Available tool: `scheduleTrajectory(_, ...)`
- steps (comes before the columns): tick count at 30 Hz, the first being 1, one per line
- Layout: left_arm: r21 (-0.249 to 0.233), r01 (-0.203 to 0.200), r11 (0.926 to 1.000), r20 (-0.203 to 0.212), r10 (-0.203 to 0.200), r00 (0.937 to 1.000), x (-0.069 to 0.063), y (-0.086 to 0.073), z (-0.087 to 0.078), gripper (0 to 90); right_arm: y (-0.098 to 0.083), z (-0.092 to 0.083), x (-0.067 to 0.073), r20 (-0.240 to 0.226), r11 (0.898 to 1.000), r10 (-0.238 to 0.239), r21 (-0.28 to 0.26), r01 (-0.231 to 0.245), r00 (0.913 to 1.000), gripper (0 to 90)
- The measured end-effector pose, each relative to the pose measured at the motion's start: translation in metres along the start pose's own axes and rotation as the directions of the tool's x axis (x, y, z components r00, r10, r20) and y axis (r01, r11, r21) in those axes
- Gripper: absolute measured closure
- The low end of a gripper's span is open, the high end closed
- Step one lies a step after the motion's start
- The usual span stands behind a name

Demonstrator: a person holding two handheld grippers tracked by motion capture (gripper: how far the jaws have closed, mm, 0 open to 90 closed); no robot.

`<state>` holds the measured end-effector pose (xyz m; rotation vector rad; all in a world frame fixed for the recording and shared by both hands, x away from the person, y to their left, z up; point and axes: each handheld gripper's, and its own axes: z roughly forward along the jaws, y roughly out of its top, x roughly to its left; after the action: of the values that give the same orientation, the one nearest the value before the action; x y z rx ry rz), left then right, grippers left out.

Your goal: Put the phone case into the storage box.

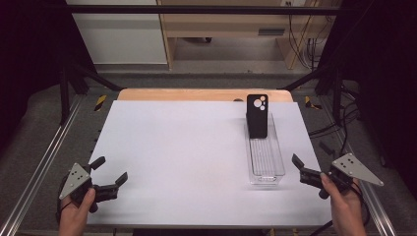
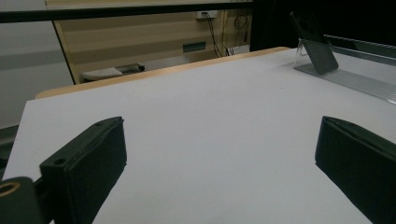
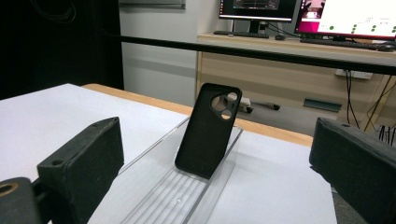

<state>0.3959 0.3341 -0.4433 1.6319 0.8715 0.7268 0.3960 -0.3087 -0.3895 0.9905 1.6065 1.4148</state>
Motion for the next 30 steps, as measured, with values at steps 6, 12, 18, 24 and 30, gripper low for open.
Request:
scheduleTrajectory(6, 0.002, -0.003, 1.0, 0.003, 0.003, 1.0, 0.0, 0.0, 0.0, 2.0, -0.004, -0.003, 0.0, -0.003, 1.0, 0.001, 0.002, -0.001, 1.0, 3.6)
scheduleTrajectory(12, 0.001, -0.005, 1.0, 0.005, 0.005, 1.0, 0.0, 0.0, 0.0, 2.0, -0.009, -0.006, 0.002, -0.007, 1.0, 0.002, 0.003, -0.002, 1.0, 3.6)
scheduleTrajectory(18, 0.0, -0.005, 1.0, 0.005, 0.005, 1.0, 0.0, 0.0, 0.0, 2.0, -0.014, -0.008, 0.004, -0.013, 1.0, 0.005, 0.007, -0.005, 0.9999, 3.6)
scheduleTrajectory(24, 0.001, -0.006, 1.0, 0.007, 0.006, 1.0, -0.001, 0.0, 0.0, 2.0, -0.021, -0.011, 0.006, -0.02, 1.0, 0.018, 0.01, -0.018, 0.9996, 3.6)
scheduleTrajectory(30, 0.001, -0.006, 1.0, 0.008, 0.006, 1.0, -0.001, 0.0, 0.0, 2.0, -0.027, -0.014, 0.008, -0.033, 0.999, 0.03, 0.01, -0.03, 0.999, 3.6)
